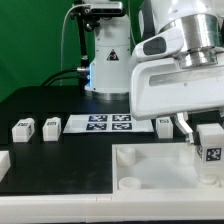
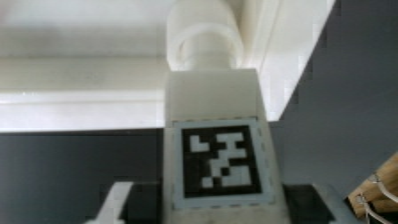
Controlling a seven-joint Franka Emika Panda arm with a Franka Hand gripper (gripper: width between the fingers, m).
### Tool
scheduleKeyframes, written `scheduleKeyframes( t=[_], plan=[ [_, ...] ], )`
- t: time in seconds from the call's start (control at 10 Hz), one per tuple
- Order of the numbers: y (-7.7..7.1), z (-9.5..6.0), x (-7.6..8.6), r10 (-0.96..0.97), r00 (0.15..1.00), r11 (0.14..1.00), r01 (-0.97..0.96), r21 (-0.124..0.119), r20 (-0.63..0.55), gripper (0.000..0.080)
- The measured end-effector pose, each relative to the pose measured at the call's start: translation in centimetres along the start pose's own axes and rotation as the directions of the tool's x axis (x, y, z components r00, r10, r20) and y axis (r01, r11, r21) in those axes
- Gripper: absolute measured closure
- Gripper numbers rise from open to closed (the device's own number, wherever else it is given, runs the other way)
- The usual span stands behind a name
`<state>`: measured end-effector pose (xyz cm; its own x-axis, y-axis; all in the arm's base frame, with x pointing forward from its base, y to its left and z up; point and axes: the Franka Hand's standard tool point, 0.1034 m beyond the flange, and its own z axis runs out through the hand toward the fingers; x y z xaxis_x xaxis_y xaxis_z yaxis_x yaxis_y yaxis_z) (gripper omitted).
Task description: Assemble one leg
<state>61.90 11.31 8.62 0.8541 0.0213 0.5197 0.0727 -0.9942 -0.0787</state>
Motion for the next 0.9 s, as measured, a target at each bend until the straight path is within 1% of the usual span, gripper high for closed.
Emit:
scheduleKeyframes(
  t=[0.1, 0.2, 0.5, 0.8, 0.9],
  plan=[
    [-0.10, 0.34, -0.43, -0.001, 1.000, 1.000, 0.001, 0.001, 0.005, 0.0506],
    [-0.17, 0.48, -0.49, -0.003, 1.000, 1.000, 0.003, 0.001, -0.005, 0.0505],
    [-0.21, 0.44, -0.64, 0.015, 0.998, 1.000, -0.015, -0.009, -0.057, 0.0505],
    [-0.15, 0.49, -0.71, 0.024, 0.998, 1.000, -0.024, -0.013, -0.051, 0.0505],
    [-0.15, 0.49, -0.71, 0.023, 0.998, 1.000, -0.024, -0.013, -0.051, 0.0329]
  ],
)
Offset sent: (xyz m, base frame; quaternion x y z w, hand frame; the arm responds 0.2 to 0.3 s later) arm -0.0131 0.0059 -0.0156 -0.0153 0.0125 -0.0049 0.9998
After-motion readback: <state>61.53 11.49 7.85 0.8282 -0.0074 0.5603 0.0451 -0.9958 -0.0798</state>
